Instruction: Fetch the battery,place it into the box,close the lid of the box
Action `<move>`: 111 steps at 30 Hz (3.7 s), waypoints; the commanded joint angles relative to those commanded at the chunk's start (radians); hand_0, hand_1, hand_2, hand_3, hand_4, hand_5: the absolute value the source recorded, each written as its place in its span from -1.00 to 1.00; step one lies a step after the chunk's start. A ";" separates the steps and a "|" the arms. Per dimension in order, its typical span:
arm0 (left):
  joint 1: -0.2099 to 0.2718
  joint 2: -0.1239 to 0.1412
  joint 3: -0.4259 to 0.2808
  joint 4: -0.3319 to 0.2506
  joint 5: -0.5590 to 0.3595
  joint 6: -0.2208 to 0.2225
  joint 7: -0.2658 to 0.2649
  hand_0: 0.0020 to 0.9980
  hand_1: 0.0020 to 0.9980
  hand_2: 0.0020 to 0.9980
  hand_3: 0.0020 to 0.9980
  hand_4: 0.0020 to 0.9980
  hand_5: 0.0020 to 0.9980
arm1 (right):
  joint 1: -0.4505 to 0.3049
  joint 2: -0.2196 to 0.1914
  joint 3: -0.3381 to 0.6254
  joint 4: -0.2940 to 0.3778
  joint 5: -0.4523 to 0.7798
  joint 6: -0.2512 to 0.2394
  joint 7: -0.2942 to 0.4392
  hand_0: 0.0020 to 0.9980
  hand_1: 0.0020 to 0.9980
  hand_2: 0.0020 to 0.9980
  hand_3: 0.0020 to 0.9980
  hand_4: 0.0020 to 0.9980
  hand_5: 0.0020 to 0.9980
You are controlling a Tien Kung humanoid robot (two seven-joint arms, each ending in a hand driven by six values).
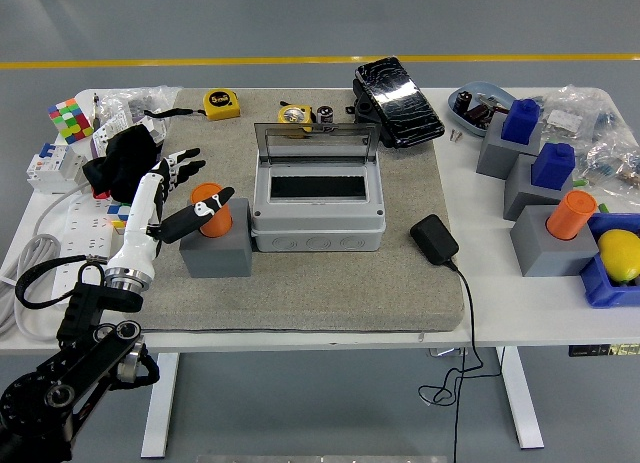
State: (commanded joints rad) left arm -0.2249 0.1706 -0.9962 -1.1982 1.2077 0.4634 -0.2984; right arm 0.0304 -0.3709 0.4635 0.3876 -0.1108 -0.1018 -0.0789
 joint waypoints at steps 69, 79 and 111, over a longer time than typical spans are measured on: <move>-0.356 0.057 0.282 -0.120 0.700 -0.093 0.520 -0.42 -0.49 -0.58 -0.57 0.02 -1.00 | 0.003 0.000 -0.005 0.000 0.003 -0.001 0.001 0.25 0.29 0.33 0.15 0.97 0.09; -0.508 0.001 0.460 -0.047 0.791 -0.194 0.653 -0.38 -0.45 -0.55 -0.46 0.28 -1.00 | 0.002 -0.002 -0.017 -0.001 0.009 -0.001 0.000 0.25 0.29 0.33 0.15 0.97 0.09; -0.640 -0.041 0.600 0.038 0.894 -0.223 0.720 0.34 0.39 0.35 0.54 1.00 -1.00 | 0.010 -0.007 -0.036 0.002 0.010 -0.001 0.001 0.26 0.29 0.33 0.15 0.97 0.09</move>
State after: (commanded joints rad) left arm -0.8645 0.1300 -0.3959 -1.1602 2.1020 0.2405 0.4212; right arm 0.0403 -0.3776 0.4278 0.3900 -0.1010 -0.1029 -0.0784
